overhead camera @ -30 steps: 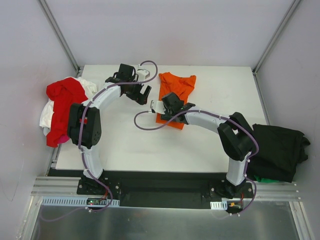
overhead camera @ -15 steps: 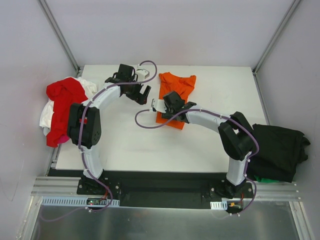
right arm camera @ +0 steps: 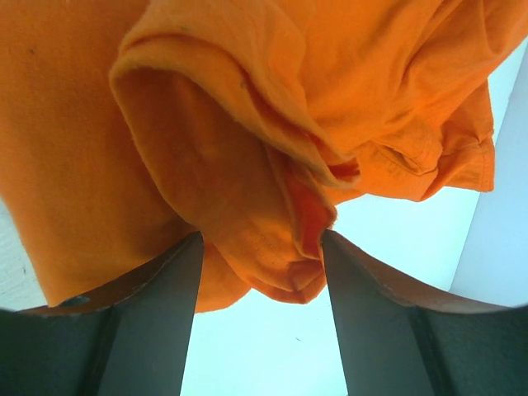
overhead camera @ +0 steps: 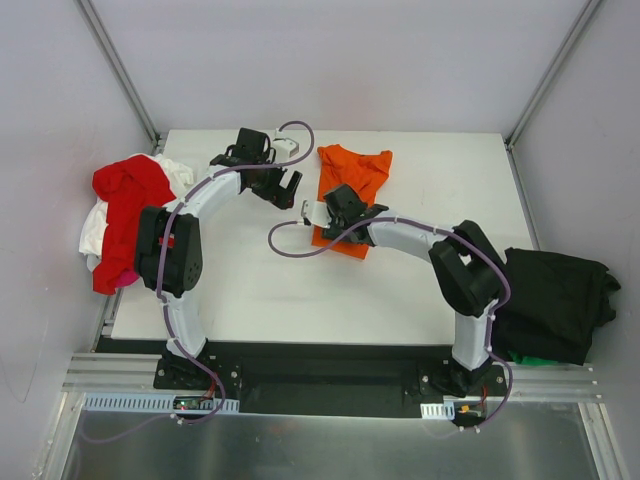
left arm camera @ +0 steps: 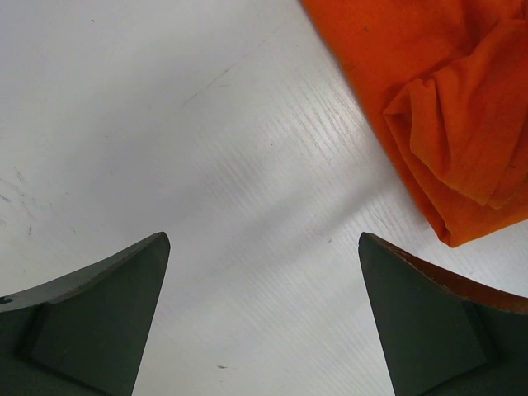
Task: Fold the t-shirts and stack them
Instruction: Fold the folded rectangular tshirt in 1/3 of the way
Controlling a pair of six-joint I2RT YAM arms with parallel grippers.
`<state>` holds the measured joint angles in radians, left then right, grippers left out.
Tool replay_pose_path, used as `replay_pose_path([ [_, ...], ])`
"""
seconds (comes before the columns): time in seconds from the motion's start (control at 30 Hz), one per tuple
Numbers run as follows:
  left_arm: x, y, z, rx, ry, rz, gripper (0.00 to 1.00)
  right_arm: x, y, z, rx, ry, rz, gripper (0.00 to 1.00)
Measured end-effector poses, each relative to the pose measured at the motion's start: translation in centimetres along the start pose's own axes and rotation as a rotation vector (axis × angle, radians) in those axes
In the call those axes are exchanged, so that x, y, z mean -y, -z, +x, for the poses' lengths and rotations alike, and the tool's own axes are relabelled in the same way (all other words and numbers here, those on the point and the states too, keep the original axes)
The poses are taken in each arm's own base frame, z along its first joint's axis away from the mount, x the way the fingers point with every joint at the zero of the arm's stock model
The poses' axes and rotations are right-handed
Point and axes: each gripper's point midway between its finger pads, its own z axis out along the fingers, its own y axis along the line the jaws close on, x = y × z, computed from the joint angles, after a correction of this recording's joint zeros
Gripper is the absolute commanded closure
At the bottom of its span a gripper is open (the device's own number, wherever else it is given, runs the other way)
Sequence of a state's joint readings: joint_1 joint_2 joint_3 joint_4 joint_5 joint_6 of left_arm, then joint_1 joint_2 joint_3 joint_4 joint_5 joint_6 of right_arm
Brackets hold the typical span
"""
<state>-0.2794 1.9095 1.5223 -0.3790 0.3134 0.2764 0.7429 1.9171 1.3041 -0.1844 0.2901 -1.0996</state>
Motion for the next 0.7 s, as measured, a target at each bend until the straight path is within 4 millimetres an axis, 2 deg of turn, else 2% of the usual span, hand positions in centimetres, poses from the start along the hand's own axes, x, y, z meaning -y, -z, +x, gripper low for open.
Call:
replay_pose_path([
  [0.07, 0.0, 0.0, 0.0, 0.0, 0.0, 0.0, 0.01, -0.2, -0.3, 0.0, -0.003, 0.001, -0.005, 0.38],
  [0.17, 0.0, 0.0, 0.0, -0.001, 0.0, 0.0, 0.01, -0.3, -0.7, -0.1, -0.006, 0.003, -0.012, 0.48],
  [0.47, -0.2, -0.1, 0.6, -0.011, 0.01, -0.001, 0.01, -0.6, -1.5, -0.3, -0.009, -0.003, -0.025, 0.8],
  [0.6, -0.2, -0.1, 0.6, -0.011, 0.013, -0.001, 0.01, -0.2, -1.4, -0.6, -0.004, -0.01, -0.018, 0.98],
  [0.7, -0.2, -0.1, 0.7, -0.013, 0.013, 0.0, 0.01, 0.2, -1.3, -0.7, -0.003, -0.015, -0.01, 0.99],
])
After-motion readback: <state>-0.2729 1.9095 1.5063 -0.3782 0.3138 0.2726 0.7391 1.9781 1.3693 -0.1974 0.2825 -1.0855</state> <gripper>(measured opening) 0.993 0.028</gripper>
